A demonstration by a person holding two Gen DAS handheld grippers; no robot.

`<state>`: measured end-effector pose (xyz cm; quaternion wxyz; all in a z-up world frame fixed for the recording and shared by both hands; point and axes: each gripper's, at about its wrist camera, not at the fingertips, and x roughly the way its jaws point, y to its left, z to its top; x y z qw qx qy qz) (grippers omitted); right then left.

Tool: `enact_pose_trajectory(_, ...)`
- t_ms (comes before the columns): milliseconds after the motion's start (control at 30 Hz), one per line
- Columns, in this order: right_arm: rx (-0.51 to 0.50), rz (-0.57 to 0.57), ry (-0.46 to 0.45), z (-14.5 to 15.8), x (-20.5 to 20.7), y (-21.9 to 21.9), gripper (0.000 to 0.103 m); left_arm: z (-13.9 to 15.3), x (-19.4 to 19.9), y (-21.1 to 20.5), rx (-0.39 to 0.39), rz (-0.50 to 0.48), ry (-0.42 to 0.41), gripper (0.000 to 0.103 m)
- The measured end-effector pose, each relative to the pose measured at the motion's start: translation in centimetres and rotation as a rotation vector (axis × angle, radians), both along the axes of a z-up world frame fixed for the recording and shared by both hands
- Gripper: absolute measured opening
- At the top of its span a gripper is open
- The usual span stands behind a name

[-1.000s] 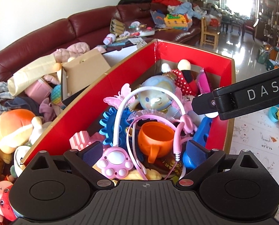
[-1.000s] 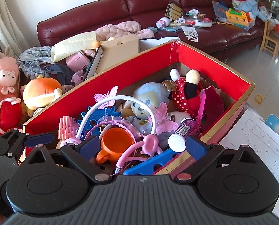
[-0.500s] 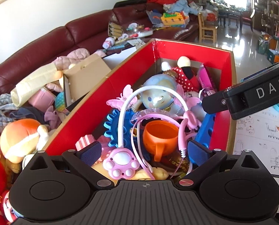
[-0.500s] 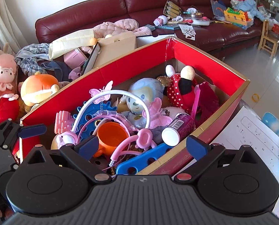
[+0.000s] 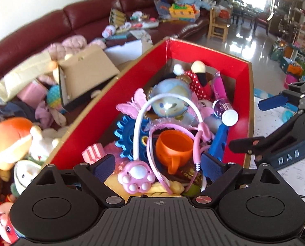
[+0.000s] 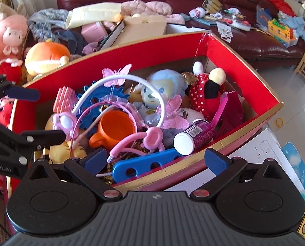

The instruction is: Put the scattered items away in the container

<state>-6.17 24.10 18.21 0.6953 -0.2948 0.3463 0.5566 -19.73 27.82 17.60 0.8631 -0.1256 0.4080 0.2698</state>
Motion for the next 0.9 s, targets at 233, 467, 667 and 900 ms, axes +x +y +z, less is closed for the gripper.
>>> enact_pose_trajectory(233, -0.128, 0.106, -0.102, -1.4, -1.3, 1.6, 0.102, -2.1, 2.1, 1.2, -0.058, -0.012, 0.125, 0.096)
enact_pose_trajectory(467, -0.168, 0.166, -0.144, -2.1, -1.9, 2.4, 0.102, -2.9, 2.4, 2.3, -0.049, -0.005, 0.175, 0.096)
enact_pose_trajectory(667, -0.181, 0.204, -0.181, -2.6, -2.8, 2.6, 0.102, -4.2, 2.3, 1.7, -0.011, -0.037, 0.229, 0.096)
enact_pose_trajectory(900, -0.193, 0.253, -0.242, -3.3, -3.5, 2.6, 0.102, -5.2, 2.7, 0.5, 0.051, -0.106, 0.261, 0.096)
